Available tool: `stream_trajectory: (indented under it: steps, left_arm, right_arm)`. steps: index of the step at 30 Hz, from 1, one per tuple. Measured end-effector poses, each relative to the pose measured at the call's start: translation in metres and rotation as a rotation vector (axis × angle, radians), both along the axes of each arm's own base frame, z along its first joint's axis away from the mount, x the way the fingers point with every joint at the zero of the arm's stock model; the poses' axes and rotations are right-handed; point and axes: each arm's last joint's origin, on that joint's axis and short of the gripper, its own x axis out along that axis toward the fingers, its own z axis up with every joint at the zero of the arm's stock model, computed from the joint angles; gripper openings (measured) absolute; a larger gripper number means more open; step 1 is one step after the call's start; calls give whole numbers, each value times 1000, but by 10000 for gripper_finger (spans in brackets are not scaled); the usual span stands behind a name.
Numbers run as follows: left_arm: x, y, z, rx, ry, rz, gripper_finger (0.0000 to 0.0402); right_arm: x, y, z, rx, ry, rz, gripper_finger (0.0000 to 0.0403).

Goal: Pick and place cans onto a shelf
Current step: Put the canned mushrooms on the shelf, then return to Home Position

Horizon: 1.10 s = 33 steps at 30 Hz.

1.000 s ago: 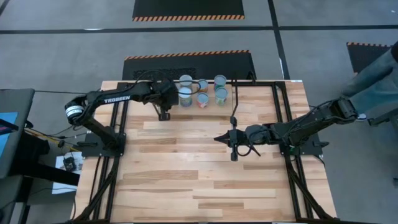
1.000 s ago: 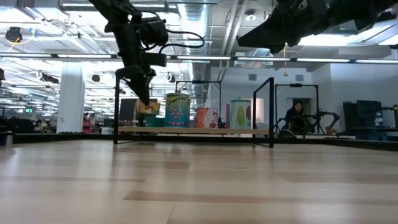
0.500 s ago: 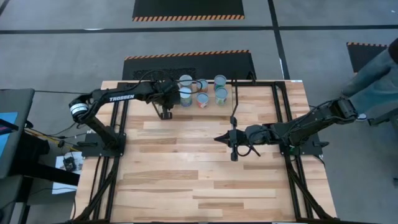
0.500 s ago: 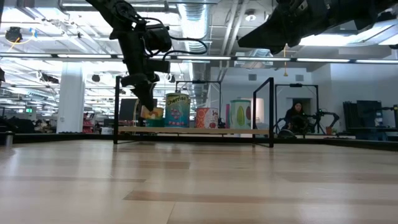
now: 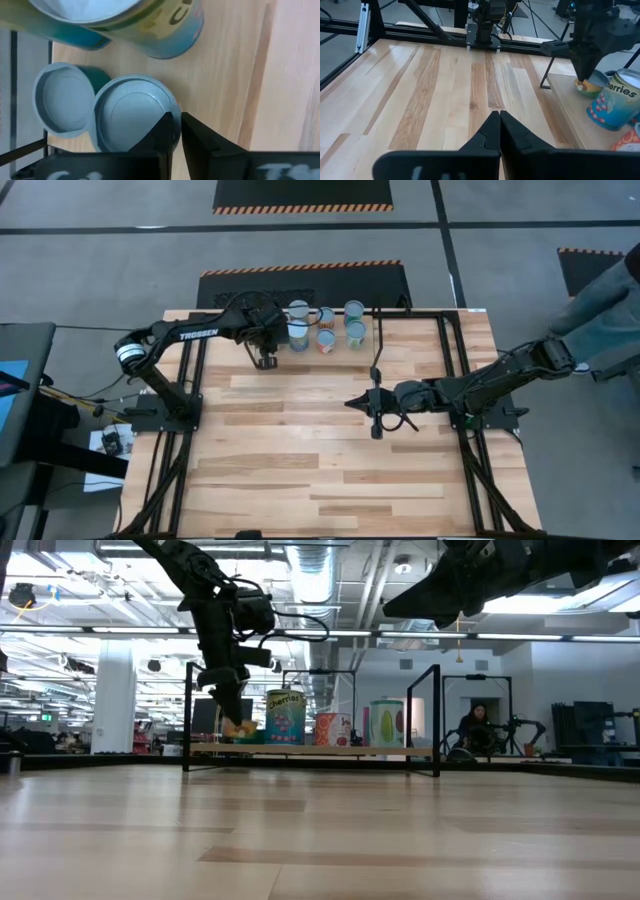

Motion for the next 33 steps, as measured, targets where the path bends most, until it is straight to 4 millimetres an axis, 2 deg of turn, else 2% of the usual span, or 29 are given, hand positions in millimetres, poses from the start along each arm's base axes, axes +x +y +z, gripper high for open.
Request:
stream_trajectory:
  steps: [21,33]
  left_arm:
    - [0,-1,0,9,14,14,55]
    - [5,-1,20,36,40,-29,55]
  right_arm:
    - [0,0,0,0,4,0,17]
    - [0,0,0,0,4,0,16]
